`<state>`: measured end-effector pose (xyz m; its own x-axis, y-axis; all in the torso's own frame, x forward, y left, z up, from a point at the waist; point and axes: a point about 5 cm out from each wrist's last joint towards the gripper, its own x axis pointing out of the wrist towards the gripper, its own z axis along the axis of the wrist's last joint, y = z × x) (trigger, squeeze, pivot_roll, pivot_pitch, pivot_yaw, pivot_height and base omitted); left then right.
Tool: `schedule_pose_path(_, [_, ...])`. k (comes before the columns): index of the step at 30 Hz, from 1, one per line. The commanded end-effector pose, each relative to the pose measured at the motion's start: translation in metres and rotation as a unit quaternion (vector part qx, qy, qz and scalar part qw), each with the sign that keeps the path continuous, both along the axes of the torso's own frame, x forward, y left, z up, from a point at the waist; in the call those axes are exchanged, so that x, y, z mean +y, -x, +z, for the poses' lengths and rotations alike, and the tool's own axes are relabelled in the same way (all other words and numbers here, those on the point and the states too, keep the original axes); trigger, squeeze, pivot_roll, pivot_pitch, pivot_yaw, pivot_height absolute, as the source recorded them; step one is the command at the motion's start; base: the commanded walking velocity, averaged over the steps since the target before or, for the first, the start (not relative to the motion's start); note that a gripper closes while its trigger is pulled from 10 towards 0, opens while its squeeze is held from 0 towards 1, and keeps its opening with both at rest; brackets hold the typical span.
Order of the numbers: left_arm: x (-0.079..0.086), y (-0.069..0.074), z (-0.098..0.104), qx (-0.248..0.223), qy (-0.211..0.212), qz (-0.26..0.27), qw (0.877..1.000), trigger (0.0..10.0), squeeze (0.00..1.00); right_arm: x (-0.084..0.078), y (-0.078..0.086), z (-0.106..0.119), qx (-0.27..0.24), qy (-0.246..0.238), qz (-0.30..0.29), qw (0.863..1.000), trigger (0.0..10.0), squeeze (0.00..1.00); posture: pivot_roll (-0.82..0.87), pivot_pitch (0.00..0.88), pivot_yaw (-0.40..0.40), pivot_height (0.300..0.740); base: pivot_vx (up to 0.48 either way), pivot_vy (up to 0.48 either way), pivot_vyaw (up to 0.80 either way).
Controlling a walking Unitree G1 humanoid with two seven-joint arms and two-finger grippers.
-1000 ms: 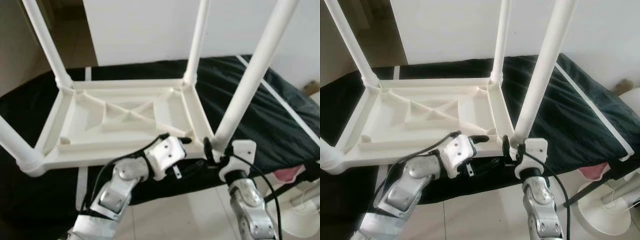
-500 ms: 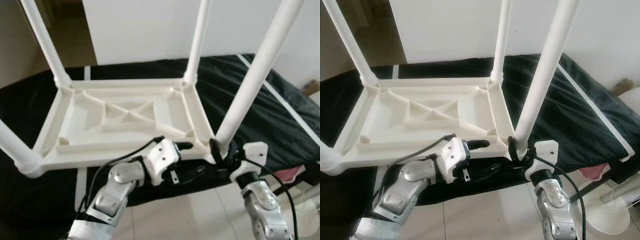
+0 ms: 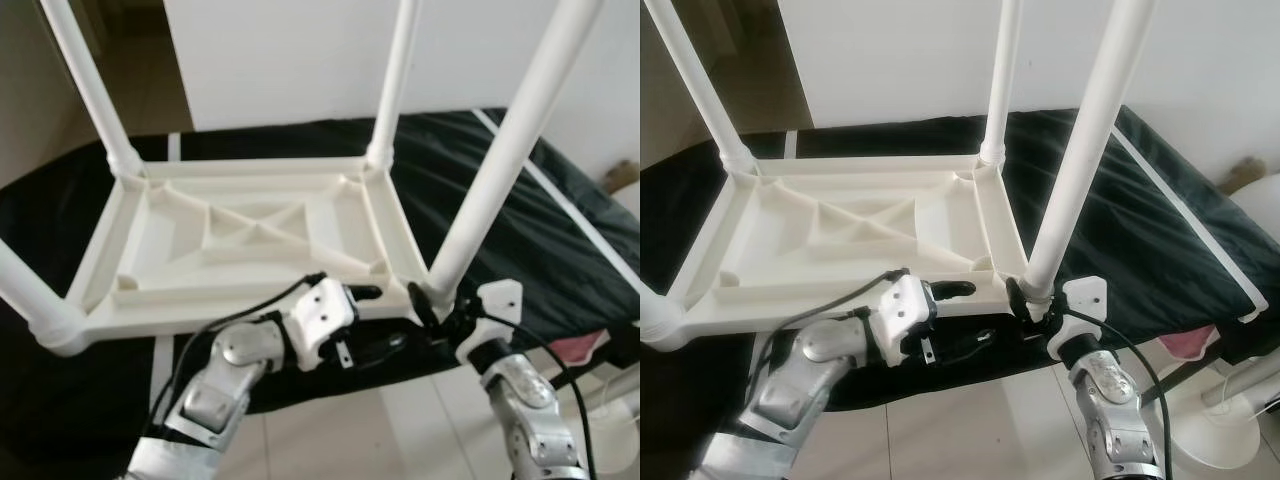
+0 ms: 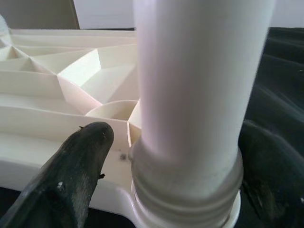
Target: Building children table
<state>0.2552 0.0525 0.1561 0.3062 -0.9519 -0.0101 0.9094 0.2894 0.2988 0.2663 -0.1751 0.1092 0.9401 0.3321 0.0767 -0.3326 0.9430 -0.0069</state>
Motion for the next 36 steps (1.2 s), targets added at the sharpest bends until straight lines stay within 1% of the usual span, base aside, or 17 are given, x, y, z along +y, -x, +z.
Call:
schedule_pose_path(1, [-0.002, 0.003, 0.002, 0.001, -0.008, -0.028, 1.0, 10.0, 0.0, 0.009, 0.0, -0.005, 0.009, 0.0, 0.026, 1.0, 10.0, 0.0, -0.02, 0.029, -0.047, 0.74, 0.0, 0.0, 0.0])
schedule_pose_path(2, [0.001, 0.002, 0.004, 0.0, -0.009, -0.027, 1.0, 10.0, 0.0, 0.016, -0.004, -0.004, 0.011, 0.0, 0.05, 0.999, 10.0, 0.0, -0.01, 0.034, -0.049, 0.74, 0.0, 0.0, 0.0])
schedule_pose_path(5, [0.002, 0.002, 0.005, 0.0, -0.01, -0.023, 1.0, 10.0, 0.0, 0.018, -0.005, -0.004, 0.01, 0.0, 0.056, 0.998, 10.0, 0.0, -0.01, 0.034, -0.049, 0.74, 0.0, 0.0, 0.0])
schedule_pose_path(6, [0.003, 0.001, 0.003, 0.0, -0.018, -0.021, 1.0, 10.0, 0.0, 0.023, -0.008, -0.003, 0.01, 0.001, 0.078, 0.997, 10.0, 0.0, 0.0, 0.04, -0.051, 0.74, 0.0, 0.0, 0.0])
schedule_pose_path(8, [0.003, 0.001, 0.002, 0.0, -0.021, -0.021, 1.0, 10.0, 0.0, 0.025, -0.008, -0.003, 0.01, 0.0, 0.086, 0.996, 10.0, 0.0, 0.0, 0.04, -0.051, 0.74, 0.0, 0.0, 0.0])
schedule_pose_path(13, [0.004, 0.0, 0.003, -0.002, -0.025, -0.017, 1.0, 10.0, 0.0, 0.029, -0.006, -0.003, 0.01, 0.003, 0.104, 0.994, 10.0, 0.0, 0.01, 0.048, -0.058, 0.74, 0.0, 0.0, 0.0])
schedule_pose_path(15, [0.008, -0.001, 0.002, -0.005, -0.032, -0.008, 0.999, 10.0, 0.0, 0.032, 0.0, -0.005, 0.014, 0.005, 0.121, 0.993, 10.0, 0.0, 0.01, 0.05, -0.062, 0.74, 0.0, 0.0, 0.0])
schedule_pose_path(18, [0.011, -0.003, 0.001, -0.012, -0.041, 0.0, 0.999, 10.0, 0.0, 0.03, 0.002, -0.006, 0.015, 0.008, 0.127, 0.992, 10.0, 0.0, 0.01, 0.05, -0.062, 0.74, 0.0, 0.0, 0.0])
schedule_pose_path(24, [0.014, -0.005, 0.002, -0.016, -0.045, 0.01, 0.999, 10.0, 0.0, 0.02, -0.003, -0.005, 0.011, 0.021, 0.111, 0.994, 10.0, 0.0, 0.0, 0.057, -0.068, 0.74, 0.0, 0.0, 0.0])
schedule_pose_path(26, [0.014, -0.005, 0.002, -0.016, -0.045, 0.01, 0.999, 10.0, 0.0, 0.02, -0.003, -0.005, 0.011, 0.021, 0.111, 0.994, 10.0, 0.0, 0.0, 0.057, -0.068, 0.74, 0.0, 0.0, 0.0])
schedule_pose_path(28, [0.016, -0.006, 0.002, -0.018, -0.047, 0.014, 0.999, 10.0, 0.0, 0.018, -0.005, -0.003, 0.009, 0.024, 0.11, 0.994, 10.0, 0.0, 0.0, 0.055, -0.073, 0.74, 0.0, 0.0, 0.0])
schedule_pose_path(30, [0.021, -0.007, -0.001, -0.018, -0.057, 0.022, 0.998, 10.0, 0.0, 0.013, -0.012, 0.002, 0.003, 0.032, 0.114, 0.993, 10.0, 0.0, 0.0, 0.051, -0.08, 0.74, 0.0, 0.0, 0.0])
schedule_pose_path(33, [0.021, -0.006, -0.004, -0.02, -0.065, 0.024, 0.997, 10.0, 0.0, 0.013, -0.013, 0.004, -0.001, 0.039, 0.118, 0.992, 10.0, 0.0, 0.0, 0.044, -0.078, 0.74, 0.0, 0.0, 0.0])
schedule_pose_path(34, [0.021, -0.003, -0.006, -0.024, -0.075, 0.02, 0.997, 10.0, 0.0, 0.012, -0.015, 0.008, -0.007, 0.045, 0.122, 0.991, 10.0, 0.0, 0.0, 0.04, -0.078, 0.74, 0.0, 0.0, 0.0])
schedule_pose_path(36, [0.017, -0.003, -0.009, -0.028, -0.076, 0.03, 0.996, 10.0, 0.0, 0.01, -0.021, 0.014, -0.017, 0.056, 0.129, 0.99, 10.0, 0.0, 0.0, 0.029, -0.069, 0.74, 0.0, 0.0, 0.0])
